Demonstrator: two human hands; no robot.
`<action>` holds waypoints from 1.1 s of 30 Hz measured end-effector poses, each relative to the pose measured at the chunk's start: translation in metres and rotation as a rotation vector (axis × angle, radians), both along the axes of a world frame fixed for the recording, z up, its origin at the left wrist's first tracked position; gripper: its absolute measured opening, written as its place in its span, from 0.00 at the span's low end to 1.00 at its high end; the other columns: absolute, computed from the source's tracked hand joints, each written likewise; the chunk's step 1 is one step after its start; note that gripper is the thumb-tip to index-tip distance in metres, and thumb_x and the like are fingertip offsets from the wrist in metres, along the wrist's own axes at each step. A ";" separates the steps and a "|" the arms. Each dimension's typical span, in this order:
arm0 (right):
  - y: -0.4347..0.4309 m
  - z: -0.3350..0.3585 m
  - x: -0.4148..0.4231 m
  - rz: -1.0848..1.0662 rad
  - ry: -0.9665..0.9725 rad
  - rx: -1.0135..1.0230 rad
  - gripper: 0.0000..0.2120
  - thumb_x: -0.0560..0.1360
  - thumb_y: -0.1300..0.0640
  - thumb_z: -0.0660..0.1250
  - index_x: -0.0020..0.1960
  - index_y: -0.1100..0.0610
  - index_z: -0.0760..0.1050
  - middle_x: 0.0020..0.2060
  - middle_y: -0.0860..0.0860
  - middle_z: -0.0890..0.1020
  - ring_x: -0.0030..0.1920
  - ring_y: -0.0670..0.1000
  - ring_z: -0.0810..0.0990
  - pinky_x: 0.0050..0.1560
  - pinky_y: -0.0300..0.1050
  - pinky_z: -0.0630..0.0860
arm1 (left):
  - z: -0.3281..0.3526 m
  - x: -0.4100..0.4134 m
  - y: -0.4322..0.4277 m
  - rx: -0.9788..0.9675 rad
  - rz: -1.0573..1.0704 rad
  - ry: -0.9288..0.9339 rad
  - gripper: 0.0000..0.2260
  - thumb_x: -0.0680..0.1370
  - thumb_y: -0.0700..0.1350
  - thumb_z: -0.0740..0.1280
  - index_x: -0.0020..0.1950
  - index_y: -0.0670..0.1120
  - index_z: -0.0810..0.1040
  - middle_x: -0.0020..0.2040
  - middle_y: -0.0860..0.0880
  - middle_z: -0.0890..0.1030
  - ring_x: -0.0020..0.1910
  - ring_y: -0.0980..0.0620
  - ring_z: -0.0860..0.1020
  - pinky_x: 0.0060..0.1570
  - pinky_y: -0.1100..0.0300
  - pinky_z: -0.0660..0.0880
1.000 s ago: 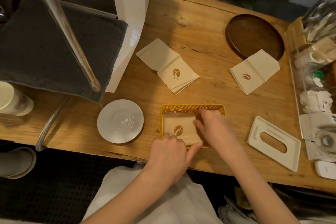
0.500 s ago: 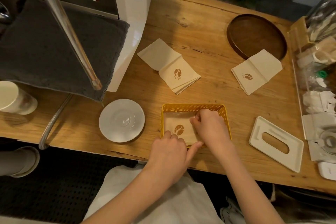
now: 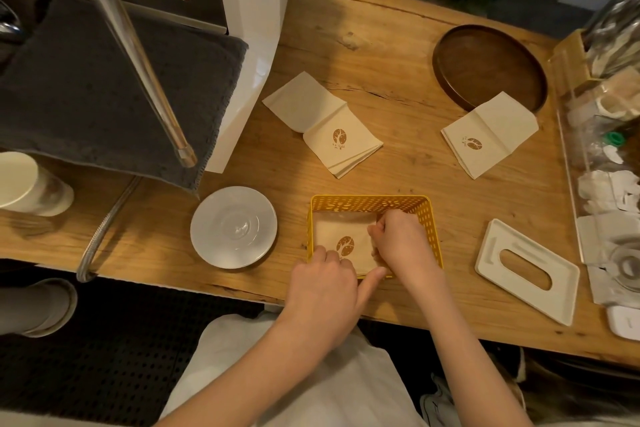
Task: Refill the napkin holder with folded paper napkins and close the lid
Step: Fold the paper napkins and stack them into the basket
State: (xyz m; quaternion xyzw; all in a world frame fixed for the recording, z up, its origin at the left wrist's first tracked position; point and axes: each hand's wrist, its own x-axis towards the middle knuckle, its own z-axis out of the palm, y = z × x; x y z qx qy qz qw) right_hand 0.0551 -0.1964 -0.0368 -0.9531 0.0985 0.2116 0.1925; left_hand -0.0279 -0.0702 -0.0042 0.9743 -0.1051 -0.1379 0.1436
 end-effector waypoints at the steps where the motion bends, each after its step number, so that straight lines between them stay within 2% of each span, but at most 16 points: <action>1: 0.000 -0.001 0.000 -0.005 -0.002 0.001 0.12 0.78 0.56 0.63 0.42 0.62 0.80 0.38 0.59 0.84 0.40 0.59 0.84 0.46 0.53 0.82 | -0.002 -0.001 -0.001 0.002 -0.005 -0.020 0.41 0.74 0.65 0.33 0.47 0.45 0.82 0.46 0.45 0.82 0.49 0.46 0.78 0.36 0.55 0.70; 7: 0.000 -0.005 0.001 -0.020 0.007 0.006 0.12 0.78 0.57 0.61 0.43 0.64 0.79 0.39 0.60 0.84 0.41 0.59 0.84 0.46 0.54 0.82 | -0.003 -0.002 0.000 0.038 -0.055 -0.028 0.42 0.72 0.64 0.29 0.49 0.45 0.80 0.47 0.46 0.81 0.49 0.48 0.77 0.36 0.57 0.66; 11: 0.002 -0.004 0.003 -0.017 0.033 -0.011 0.14 0.78 0.57 0.60 0.44 0.64 0.80 0.42 0.61 0.84 0.44 0.60 0.84 0.48 0.53 0.81 | 0.006 0.002 0.000 0.110 -0.107 0.033 0.34 0.79 0.63 0.40 0.50 0.44 0.79 0.48 0.44 0.81 0.50 0.46 0.77 0.36 0.56 0.64; 13: 0.005 0.002 0.002 0.001 0.034 -0.061 0.13 0.79 0.57 0.60 0.47 0.65 0.79 0.46 0.61 0.84 0.47 0.61 0.82 0.48 0.48 0.79 | 0.011 0.004 -0.003 0.147 -0.099 0.071 0.32 0.81 0.63 0.43 0.51 0.44 0.79 0.49 0.44 0.81 0.51 0.46 0.77 0.37 0.56 0.65; 15: 0.005 0.009 -0.001 0.031 0.016 -0.162 0.11 0.80 0.56 0.60 0.52 0.63 0.77 0.51 0.61 0.82 0.52 0.62 0.80 0.44 0.45 0.72 | 0.013 0.006 -0.004 0.173 -0.077 0.110 0.32 0.81 0.63 0.43 0.54 0.43 0.79 0.52 0.43 0.80 0.52 0.45 0.76 0.38 0.56 0.65; 17: 0.004 0.018 -0.004 0.070 0.010 -0.241 0.11 0.81 0.56 0.60 0.54 0.62 0.76 0.53 0.61 0.81 0.55 0.63 0.79 0.46 0.48 0.73 | 0.016 0.008 -0.002 0.182 -0.107 0.138 0.29 0.82 0.60 0.44 0.60 0.42 0.76 0.55 0.40 0.77 0.54 0.44 0.75 0.39 0.56 0.66; 18: 0.002 0.022 -0.005 0.096 0.015 -0.247 0.11 0.80 0.55 0.61 0.53 0.61 0.76 0.52 0.61 0.81 0.54 0.63 0.79 0.48 0.49 0.74 | 0.018 0.010 -0.001 0.175 -0.161 0.141 0.24 0.83 0.56 0.46 0.65 0.42 0.72 0.56 0.39 0.76 0.54 0.43 0.74 0.39 0.55 0.66; 20: 0.000 0.027 -0.004 0.148 0.027 -0.200 0.08 0.78 0.53 0.63 0.46 0.57 0.75 0.47 0.59 0.81 0.51 0.61 0.81 0.48 0.49 0.76 | 0.025 0.013 0.002 0.143 -0.280 0.190 0.18 0.83 0.47 0.51 0.72 0.45 0.61 0.56 0.36 0.74 0.54 0.39 0.72 0.38 0.53 0.65; 22: -0.001 0.030 -0.002 0.191 0.045 -0.101 0.06 0.77 0.54 0.64 0.45 0.55 0.75 0.44 0.56 0.81 0.46 0.57 0.81 0.44 0.47 0.77 | 0.026 0.017 0.003 0.141 -0.279 0.221 0.17 0.83 0.46 0.50 0.71 0.45 0.61 0.56 0.36 0.74 0.53 0.39 0.72 0.37 0.53 0.64; 24: 0.001 0.029 -0.001 0.266 0.082 0.013 0.03 0.78 0.56 0.65 0.49 0.53 0.77 0.45 0.52 0.81 0.45 0.52 0.80 0.43 0.43 0.76 | 0.025 0.020 0.002 0.187 -0.300 0.226 0.16 0.83 0.46 0.48 0.68 0.43 0.64 0.54 0.36 0.75 0.51 0.39 0.72 0.35 0.54 0.64; 26: 0.004 0.027 0.000 0.342 0.131 0.106 0.06 0.78 0.57 0.65 0.54 0.52 0.78 0.50 0.50 0.81 0.47 0.47 0.78 0.44 0.37 0.74 | 0.021 0.020 0.000 0.240 -0.303 0.229 0.19 0.82 0.49 0.46 0.65 0.41 0.68 0.53 0.35 0.74 0.48 0.42 0.69 0.32 0.55 0.62; 28: 0.007 0.024 0.000 0.372 0.152 0.193 0.11 0.78 0.57 0.66 0.59 0.50 0.78 0.54 0.47 0.81 0.48 0.43 0.77 0.43 0.30 0.70 | 0.017 0.020 -0.001 0.241 -0.268 0.241 0.24 0.81 0.51 0.43 0.64 0.39 0.70 0.55 0.34 0.74 0.51 0.41 0.68 0.34 0.55 0.62; 31: 0.008 0.021 0.001 0.416 0.136 0.219 0.17 0.78 0.56 0.66 0.66 0.48 0.74 0.59 0.47 0.79 0.52 0.43 0.74 0.49 0.32 0.68 | 0.019 0.021 -0.002 0.238 -0.262 0.232 0.31 0.76 0.51 0.37 0.68 0.39 0.66 0.57 0.33 0.72 0.55 0.40 0.69 0.36 0.54 0.63; 33: 0.006 0.019 0.001 0.449 0.116 0.186 0.18 0.79 0.54 0.65 0.69 0.48 0.71 0.59 0.50 0.78 0.54 0.46 0.74 0.52 0.36 0.68 | 0.024 0.022 -0.001 0.263 -0.287 0.241 0.24 0.79 0.49 0.42 0.71 0.43 0.62 0.60 0.32 0.70 0.58 0.37 0.69 0.39 0.53 0.65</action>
